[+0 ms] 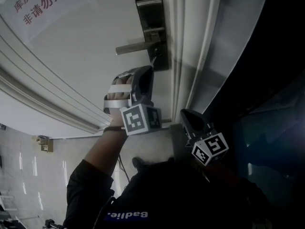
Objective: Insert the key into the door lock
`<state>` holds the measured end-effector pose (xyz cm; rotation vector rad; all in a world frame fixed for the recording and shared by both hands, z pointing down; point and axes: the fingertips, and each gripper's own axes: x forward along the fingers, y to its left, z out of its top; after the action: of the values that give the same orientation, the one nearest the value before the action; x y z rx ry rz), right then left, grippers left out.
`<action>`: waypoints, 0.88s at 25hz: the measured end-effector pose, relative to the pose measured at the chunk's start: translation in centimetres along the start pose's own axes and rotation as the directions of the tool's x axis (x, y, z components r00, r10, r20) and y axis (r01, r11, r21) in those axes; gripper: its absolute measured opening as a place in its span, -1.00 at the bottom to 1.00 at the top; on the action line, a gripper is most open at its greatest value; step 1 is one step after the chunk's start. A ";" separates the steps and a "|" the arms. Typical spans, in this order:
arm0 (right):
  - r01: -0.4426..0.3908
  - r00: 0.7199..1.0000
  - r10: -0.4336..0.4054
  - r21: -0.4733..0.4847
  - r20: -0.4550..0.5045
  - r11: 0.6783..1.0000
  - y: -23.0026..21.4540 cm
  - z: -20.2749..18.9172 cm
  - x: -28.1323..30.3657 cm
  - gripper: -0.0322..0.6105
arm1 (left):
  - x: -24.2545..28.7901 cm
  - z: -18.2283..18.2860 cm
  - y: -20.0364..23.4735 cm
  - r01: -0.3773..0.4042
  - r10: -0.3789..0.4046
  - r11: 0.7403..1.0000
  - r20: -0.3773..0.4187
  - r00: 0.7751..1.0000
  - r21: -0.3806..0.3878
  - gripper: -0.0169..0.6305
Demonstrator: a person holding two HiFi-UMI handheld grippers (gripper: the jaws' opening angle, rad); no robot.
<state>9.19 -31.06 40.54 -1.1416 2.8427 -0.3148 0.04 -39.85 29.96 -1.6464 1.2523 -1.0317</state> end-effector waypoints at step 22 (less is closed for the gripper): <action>0.010 1.000 -0.011 -0.012 -0.023 1.000 -0.4 0.1 -1.0 -0.89 | 3.1 0.7 -0.5 0.003 0.037 0.948 -0.121 0.992 0.319 -0.85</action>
<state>10.18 -30.67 40.54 -1.1629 2.8629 -0.3135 1.41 -42.72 30.62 -1.3377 1.1084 -1.2708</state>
